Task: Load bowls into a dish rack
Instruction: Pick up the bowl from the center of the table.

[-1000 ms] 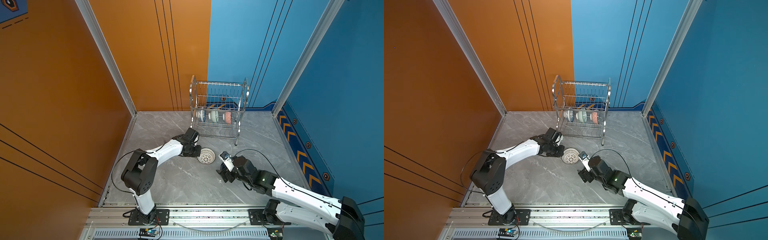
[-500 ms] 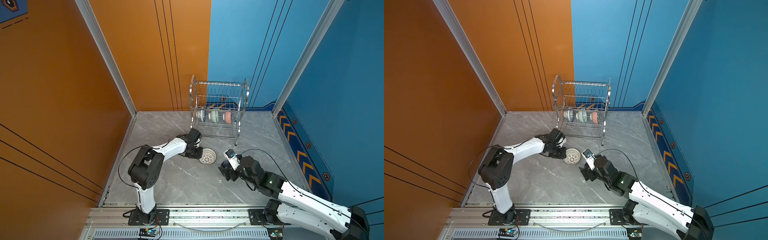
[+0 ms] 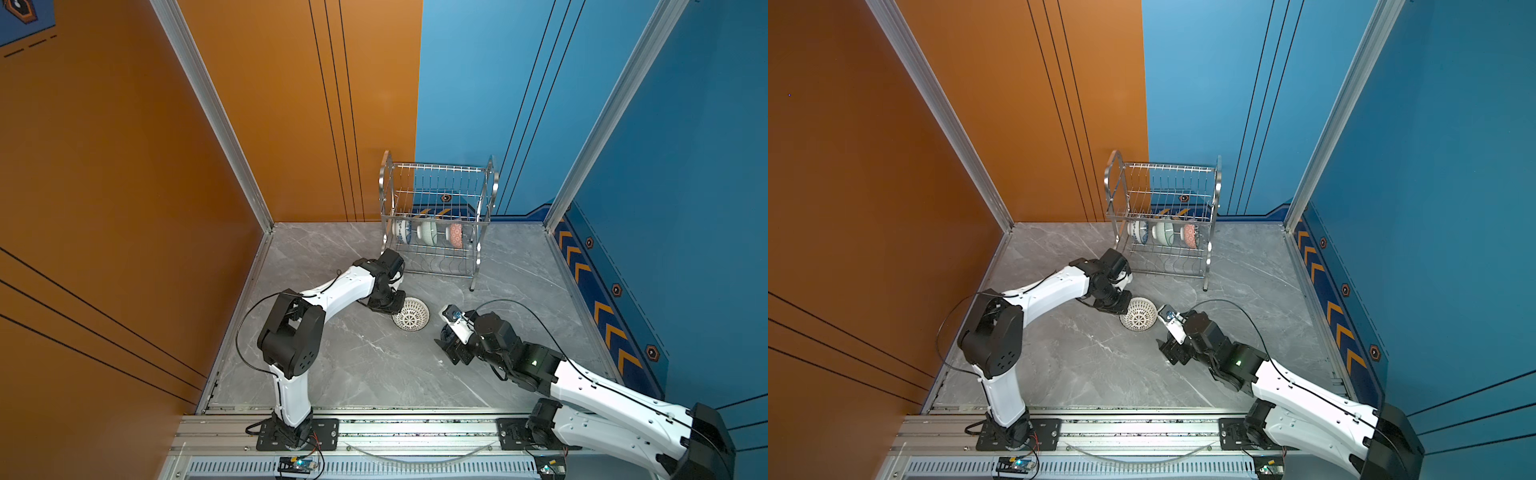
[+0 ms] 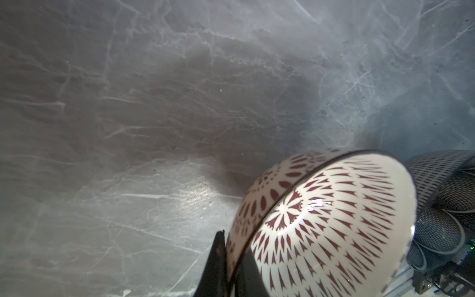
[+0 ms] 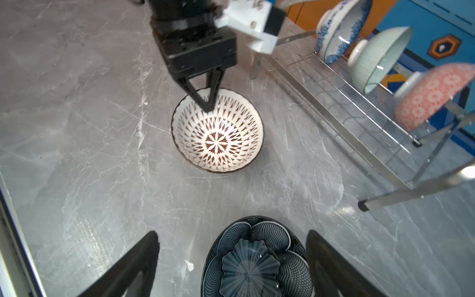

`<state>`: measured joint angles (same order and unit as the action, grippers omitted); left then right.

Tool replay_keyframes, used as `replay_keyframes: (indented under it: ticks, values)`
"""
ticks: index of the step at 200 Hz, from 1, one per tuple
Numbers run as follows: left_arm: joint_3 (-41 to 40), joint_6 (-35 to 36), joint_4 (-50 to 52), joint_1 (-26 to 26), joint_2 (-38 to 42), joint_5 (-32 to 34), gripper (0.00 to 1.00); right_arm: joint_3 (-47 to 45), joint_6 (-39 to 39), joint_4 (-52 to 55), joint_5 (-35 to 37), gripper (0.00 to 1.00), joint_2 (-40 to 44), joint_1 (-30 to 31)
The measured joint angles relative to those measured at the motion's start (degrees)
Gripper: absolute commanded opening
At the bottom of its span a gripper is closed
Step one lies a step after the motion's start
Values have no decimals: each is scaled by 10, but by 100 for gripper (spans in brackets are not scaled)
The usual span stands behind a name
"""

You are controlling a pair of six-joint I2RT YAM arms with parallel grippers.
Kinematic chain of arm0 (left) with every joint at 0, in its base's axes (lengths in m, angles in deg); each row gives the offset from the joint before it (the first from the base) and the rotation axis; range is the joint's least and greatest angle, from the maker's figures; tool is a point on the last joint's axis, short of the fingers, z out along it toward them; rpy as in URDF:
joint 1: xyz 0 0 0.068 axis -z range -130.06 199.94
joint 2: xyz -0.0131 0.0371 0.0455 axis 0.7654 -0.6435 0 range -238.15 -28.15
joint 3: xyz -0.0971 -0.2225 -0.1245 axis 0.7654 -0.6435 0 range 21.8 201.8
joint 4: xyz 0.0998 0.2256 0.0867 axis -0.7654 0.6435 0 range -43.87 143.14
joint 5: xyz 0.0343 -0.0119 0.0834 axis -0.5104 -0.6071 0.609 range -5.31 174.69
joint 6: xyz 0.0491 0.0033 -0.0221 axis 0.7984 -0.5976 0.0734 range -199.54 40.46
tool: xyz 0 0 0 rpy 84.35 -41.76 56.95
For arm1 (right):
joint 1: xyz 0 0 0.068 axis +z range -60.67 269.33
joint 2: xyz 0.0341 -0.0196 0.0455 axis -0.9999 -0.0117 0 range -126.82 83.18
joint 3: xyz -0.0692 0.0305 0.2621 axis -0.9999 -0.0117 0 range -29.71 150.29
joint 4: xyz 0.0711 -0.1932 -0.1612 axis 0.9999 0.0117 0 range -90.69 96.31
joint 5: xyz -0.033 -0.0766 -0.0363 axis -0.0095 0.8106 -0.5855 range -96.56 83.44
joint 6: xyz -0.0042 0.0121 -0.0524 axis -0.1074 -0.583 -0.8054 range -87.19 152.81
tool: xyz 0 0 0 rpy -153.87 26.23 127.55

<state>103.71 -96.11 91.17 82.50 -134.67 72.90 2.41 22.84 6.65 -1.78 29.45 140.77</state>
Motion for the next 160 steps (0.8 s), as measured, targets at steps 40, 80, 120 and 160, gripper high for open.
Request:
replay_keyframes:
  ticks: [40,80,120,160]
  values:
    - [22,55,72,2,34,4,0,-38,-144,-80,-42,90,-53,36]
    - [21,97,125,9,45,27,0,-23,-234,-104,-66,81,-113,38]
    - [18,123,142,9,61,35,0,26,-288,-100,-97,68,-148,38]
    - [18,144,153,15,74,33,0,79,-328,-89,-124,50,-190,45]
